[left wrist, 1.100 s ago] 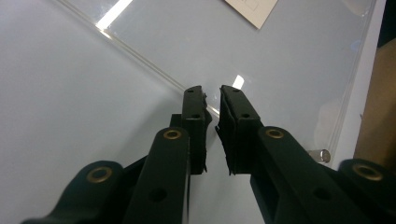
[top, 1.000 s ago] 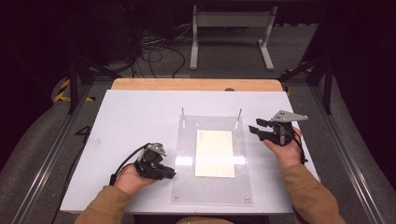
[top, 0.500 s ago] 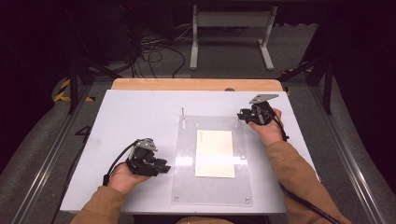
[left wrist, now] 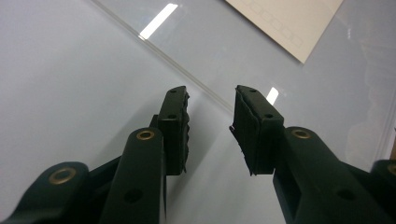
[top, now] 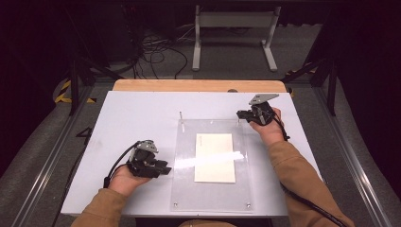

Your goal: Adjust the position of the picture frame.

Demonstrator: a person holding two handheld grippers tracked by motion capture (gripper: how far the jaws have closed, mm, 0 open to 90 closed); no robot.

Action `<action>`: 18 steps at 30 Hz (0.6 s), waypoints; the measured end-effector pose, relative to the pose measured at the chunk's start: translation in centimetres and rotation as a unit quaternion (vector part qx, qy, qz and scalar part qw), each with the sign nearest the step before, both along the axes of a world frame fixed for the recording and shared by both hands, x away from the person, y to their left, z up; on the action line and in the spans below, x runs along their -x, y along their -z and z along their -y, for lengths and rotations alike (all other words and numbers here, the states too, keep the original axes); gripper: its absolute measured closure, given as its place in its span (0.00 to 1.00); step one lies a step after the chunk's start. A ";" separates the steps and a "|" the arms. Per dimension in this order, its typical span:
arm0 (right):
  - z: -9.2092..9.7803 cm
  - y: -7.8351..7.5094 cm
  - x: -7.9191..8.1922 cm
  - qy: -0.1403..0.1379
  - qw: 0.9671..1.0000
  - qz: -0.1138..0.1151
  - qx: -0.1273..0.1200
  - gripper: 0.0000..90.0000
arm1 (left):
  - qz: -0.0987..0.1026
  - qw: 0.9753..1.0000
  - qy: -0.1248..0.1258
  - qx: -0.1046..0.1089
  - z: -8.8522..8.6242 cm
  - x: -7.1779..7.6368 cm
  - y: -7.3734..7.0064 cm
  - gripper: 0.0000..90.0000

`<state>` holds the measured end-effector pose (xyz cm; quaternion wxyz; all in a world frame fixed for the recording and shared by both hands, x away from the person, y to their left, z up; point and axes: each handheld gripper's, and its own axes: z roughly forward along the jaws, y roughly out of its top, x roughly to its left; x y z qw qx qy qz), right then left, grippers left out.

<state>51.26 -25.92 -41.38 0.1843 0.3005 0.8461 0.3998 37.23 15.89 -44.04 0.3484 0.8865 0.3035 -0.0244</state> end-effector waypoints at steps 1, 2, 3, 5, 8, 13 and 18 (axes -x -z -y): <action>-0.2 0.0 0.1 -0.004 1.000 0.001 -0.001 0.95 | 0.000 1.000 0.001 0.000 0.0 0.0 0.0 0.72; -0.4 0.0 0.2 -0.007 1.000 0.004 -0.003 0.95 | 0.001 1.000 0.002 0.000 0.0 0.0 -0.1 0.72; -0.5 0.0 0.2 -0.009 1.000 0.004 -0.005 0.95 | 0.002 1.000 0.001 0.000 0.1 0.0 -0.1 0.72; -0.6 0.2 0.2 -0.012 1.000 0.000 -0.006 0.95 | 0.004 1.000 0.004 -0.001 0.0 0.1 -0.1 0.72; -0.6 0.8 0.2 -0.012 1.000 -0.008 -0.005 0.94 | 0.005 1.000 0.003 0.000 -0.1 0.1 -0.2 0.72; -0.3 1.2 0.1 -0.011 1.000 -0.008 -0.016 0.92 | 0.005 1.000 0.000 0.004 -0.5 0.2 -0.2 0.71; -0.4 1.5 0.0 -0.023 1.000 -0.011 -0.007 0.82 | 0.010 1.000 0.003 0.025 -0.8 1.8 -0.8 0.64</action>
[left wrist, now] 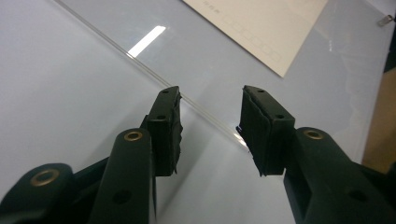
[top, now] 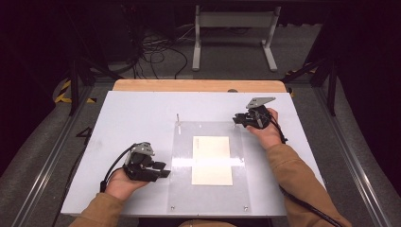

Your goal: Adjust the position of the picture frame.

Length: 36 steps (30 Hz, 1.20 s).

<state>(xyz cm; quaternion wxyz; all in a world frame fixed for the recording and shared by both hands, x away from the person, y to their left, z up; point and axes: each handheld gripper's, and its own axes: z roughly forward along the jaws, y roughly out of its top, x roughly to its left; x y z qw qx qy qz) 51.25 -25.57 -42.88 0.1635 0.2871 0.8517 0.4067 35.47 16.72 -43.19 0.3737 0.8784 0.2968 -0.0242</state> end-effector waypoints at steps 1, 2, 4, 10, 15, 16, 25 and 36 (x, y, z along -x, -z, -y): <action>0.1 0.2 0.1 -0.001 1.000 0.004 -0.004 0.81 | 0.002 1.000 -0.002 0.003 -0.1 0.4 -0.2 0.63; 0.1 0.3 0.2 0.003 1.000 0.013 -0.006 0.79 | 0.006 1.000 0.001 0.004 -0.2 0.6 -0.3 0.63; 0.0 0.7 0.5 0.015 0.999 0.027 -0.011 0.70 | 0.008 1.000 -0.002 0.010 -0.3 1.0 -0.5 0.63; -0.2 1.0 0.9 0.049 0.997 0.037 -0.037 0.76 | 0.005 1.000 -0.006 0.012 -0.5 1.2 -0.3 0.62; -0.6 0.6 0.7 0.057 0.998 0.023 -0.027 0.93 | 0.008 1.000 -0.007 0.011 -0.5 1.1 -0.2 0.62; -0.6 0.6 0.6 0.063 0.997 0.011 -0.033 0.94 | 0.007 1.000 -0.007 0.010 -0.5 1.1 -0.2 0.62; -1.6 0.7 1.3 0.133 0.990 0.004 -0.043 0.95 | 0.011 1.000 -0.001 0.009 -0.2 1.2 -0.1 0.62; -2.3 0.7 0.9 0.182 0.982 -0.014 -0.049 0.95 | 0.017 1.000 -0.005 0.011 -0.3 1.2 -0.2 0.62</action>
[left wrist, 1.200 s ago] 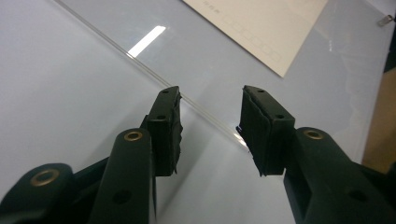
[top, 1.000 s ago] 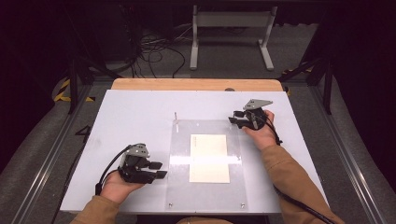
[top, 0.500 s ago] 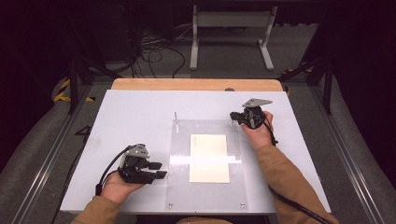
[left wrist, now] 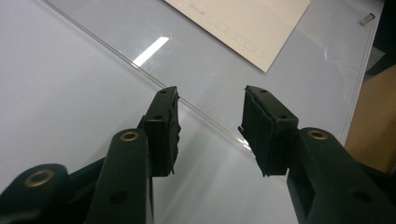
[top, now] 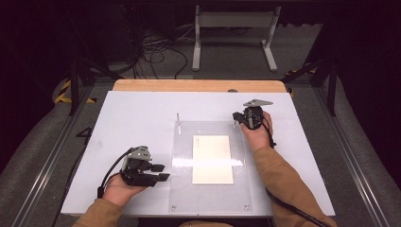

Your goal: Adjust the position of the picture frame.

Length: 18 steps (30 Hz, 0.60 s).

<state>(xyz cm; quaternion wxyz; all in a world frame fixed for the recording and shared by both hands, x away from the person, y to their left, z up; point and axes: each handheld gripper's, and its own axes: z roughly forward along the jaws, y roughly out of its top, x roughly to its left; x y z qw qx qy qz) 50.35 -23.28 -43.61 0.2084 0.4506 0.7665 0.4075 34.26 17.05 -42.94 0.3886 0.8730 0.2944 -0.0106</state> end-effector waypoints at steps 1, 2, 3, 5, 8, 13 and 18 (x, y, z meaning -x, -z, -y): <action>0.0 0.0 -0.1 0.002 1.000 -0.002 0.001 0.95 | 0.000 1.000 -0.001 0.000 0.0 0.0 0.0 0.62; -0.1 0.0 -0.1 0.003 1.000 -0.002 0.001 0.95 | 0.001 1.000 -0.001 0.000 0.0 0.0 0.0 0.62; -0.1 0.0 -0.1 0.004 1.000 -0.003 -0.001 0.95 | 0.001 1.000 -0.001 0.000 0.0 0.0 0.0 0.62; 0.0 0.0 -0.1 0.006 1.000 -0.004 -0.003 0.95 | 0.004 1.000 0.000 -0.008 0.0 -0.1 0.1 0.62; -0.2 0.0 -0.3 0.015 1.000 -0.009 -0.007 0.95 | 0.004 1.000 0.001 -0.013 0.1 -0.2 0.2 0.62; 0.0 0.0 -0.6 0.014 1.000 -0.017 -0.017 0.95 | 0.003 1.000 0.000 -0.010 0.2 -0.3 0.1 0.62; 0.1 0.0 -0.9 0.016 0.999 -0.023 -0.023 0.95 | 0.002 1.000 0.005 -0.020 0.2 -0.3 0.2 0.61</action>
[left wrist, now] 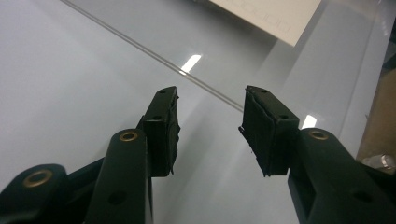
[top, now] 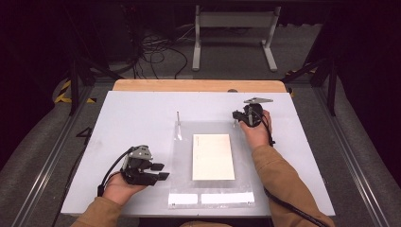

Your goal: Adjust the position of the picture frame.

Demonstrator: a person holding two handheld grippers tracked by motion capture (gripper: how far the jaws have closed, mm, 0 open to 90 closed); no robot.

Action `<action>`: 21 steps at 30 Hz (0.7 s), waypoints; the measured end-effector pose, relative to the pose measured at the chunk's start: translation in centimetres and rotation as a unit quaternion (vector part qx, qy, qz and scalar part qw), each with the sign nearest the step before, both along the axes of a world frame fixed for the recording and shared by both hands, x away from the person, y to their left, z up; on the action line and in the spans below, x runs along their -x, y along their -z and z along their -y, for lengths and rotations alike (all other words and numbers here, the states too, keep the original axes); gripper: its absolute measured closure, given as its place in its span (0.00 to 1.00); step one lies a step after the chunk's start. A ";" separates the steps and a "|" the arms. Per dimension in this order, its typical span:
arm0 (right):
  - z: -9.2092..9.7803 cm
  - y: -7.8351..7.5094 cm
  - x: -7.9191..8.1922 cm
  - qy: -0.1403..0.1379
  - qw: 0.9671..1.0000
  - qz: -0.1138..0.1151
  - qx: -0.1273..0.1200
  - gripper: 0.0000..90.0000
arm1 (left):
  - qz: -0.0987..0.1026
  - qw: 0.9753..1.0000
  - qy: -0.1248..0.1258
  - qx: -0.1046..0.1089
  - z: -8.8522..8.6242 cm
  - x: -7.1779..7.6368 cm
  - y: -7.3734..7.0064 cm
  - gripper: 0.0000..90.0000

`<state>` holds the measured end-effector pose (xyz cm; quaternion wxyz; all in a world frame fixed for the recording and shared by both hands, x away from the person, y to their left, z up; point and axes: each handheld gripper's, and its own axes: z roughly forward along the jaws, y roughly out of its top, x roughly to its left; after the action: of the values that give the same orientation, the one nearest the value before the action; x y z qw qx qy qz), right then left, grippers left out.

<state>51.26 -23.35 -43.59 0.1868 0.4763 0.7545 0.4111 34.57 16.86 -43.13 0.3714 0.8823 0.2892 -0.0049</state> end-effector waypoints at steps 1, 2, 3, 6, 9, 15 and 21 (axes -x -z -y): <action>0.0 0.0 -0.1 0.001 1.000 -0.003 -0.002 0.95 | 0.003 1.000 0.003 -0.012 0.0 0.1 0.1 0.61; 0.0 0.0 -0.1 0.001 1.000 -0.003 -0.002 0.95 | 0.003 1.000 0.003 -0.012 0.0 0.1 0.1 0.61; 0.0 0.0 -0.2 0.002 1.000 -0.005 -0.003 0.95 | 0.004 1.000 0.005 -0.012 0.0 0.1 0.1 0.61; 0.1 0.0 -0.4 0.003 1.000 -0.009 -0.008 0.95 | 0.006 1.000 0.005 -0.021 -0.2 0.6 0.1 0.60; 0.2 0.0 -0.5 0.003 1.000 -0.013 -0.013 0.95 | 0.011 0.999 0.008 -0.041 -0.3 0.9 0.6 0.59; 0.1 0.0 -0.7 0.006 1.000 -0.020 -0.019 0.95 | 0.040 0.997 0.047 -0.056 0.4 1.8 0.8 0.50; 0.5 0.1 -0.9 -0.003 0.999 -0.024 -0.031 0.95 | 0.108 0.986 0.093 -0.082 1.9 2.7 1.1 0.32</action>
<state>52.15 -23.83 -43.72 0.1530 0.4895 0.7469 0.4232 31.85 14.95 -44.21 0.3246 0.9282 0.1633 0.0795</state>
